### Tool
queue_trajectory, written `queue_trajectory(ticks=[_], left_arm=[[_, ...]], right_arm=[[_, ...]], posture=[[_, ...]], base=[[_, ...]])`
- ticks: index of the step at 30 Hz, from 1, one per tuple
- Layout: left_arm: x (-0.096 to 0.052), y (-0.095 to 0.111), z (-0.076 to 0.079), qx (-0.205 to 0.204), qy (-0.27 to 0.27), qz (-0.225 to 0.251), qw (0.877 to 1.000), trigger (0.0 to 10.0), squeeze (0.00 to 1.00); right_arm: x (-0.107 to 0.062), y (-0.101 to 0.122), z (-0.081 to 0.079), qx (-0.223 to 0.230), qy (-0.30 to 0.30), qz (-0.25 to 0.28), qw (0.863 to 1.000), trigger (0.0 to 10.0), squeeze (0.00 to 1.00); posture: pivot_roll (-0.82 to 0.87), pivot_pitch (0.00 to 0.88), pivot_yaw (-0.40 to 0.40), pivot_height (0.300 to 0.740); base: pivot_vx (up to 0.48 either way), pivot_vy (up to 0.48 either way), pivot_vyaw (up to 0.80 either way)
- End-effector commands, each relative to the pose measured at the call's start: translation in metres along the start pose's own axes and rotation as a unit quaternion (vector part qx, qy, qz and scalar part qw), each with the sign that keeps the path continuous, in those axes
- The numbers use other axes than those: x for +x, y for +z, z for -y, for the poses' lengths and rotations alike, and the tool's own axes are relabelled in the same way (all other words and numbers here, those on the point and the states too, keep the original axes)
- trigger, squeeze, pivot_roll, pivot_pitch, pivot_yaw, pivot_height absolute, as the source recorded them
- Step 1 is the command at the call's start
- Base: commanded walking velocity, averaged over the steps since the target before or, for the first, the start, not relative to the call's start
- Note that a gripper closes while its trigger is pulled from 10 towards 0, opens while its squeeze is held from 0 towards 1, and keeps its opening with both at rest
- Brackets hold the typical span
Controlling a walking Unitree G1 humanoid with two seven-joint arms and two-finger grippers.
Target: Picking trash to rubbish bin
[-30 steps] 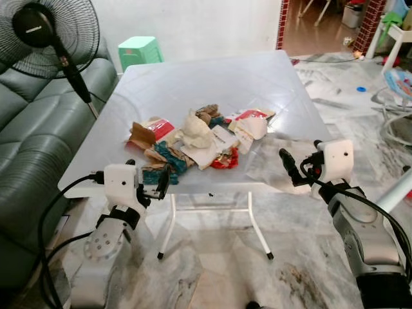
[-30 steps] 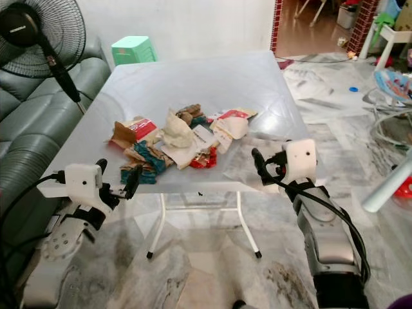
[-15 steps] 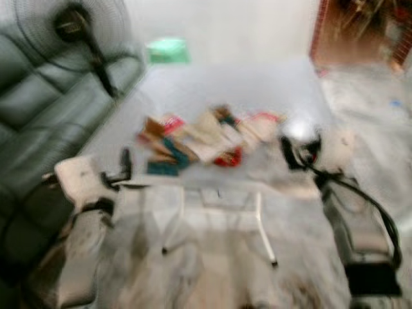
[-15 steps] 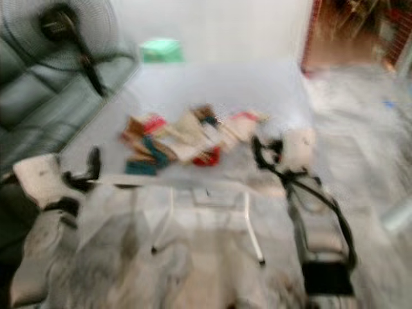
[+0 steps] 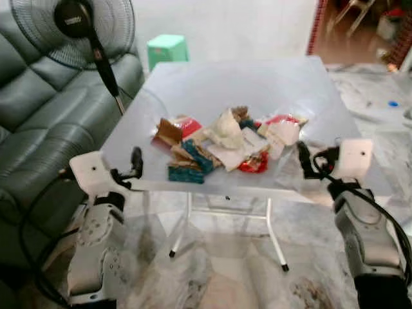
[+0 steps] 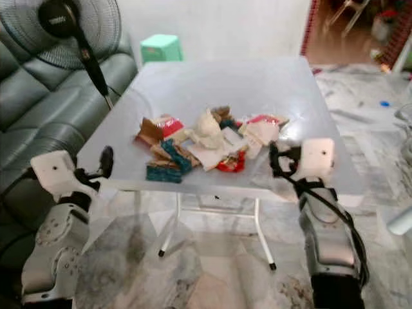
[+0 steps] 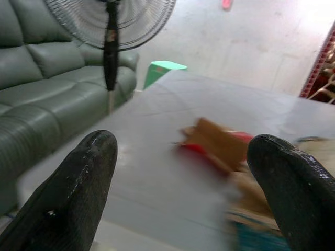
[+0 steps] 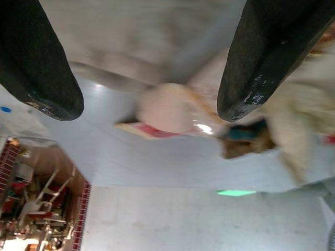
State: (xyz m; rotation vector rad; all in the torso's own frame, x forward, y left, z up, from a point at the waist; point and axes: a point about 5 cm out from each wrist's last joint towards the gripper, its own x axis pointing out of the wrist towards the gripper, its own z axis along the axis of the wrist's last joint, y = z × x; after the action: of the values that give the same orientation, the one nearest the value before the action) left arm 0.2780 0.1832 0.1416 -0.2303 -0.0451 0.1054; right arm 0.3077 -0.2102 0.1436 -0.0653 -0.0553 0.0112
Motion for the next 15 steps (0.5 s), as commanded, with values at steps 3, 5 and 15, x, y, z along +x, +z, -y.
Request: queue_trajectory(ticks=[3, 5, 15], left_arm=[[0.0009, -0.0010, 0.0011, 0.009, -0.003, -0.001, 1.000, 10.0, 0.00], [0.0002, -0.0004, 0.0016, 0.007, -0.006, 0.000, 1.000, 10.0, 0.00], [0.0095, 0.0036, 0.0028, -0.005, -0.014, 0.005, 1.000, 10.0, 0.00]], right_arm=[[0.0001, 0.0024, 0.0012, -0.001, 0.004, 0.001, 1.000, 10.0, 0.00], [0.0023, 0.0024, 0.0016, -0.004, 0.003, 0.002, 1.000, 10.0, 0.00], [0.0072, 0.0075, 0.0028, 0.001, -0.017, 0.013, 1.000, 10.0, 0.00]], posture=[[-0.02, 0.033, 0.049, 0.740], [0.00, 0.030, 0.057, 0.740], [-0.02, 0.027, 0.062, 0.740]], base=[[0.000, 0.000, 0.00], [0.000, 0.000, 0.00], [0.000, 0.000, 0.00]])
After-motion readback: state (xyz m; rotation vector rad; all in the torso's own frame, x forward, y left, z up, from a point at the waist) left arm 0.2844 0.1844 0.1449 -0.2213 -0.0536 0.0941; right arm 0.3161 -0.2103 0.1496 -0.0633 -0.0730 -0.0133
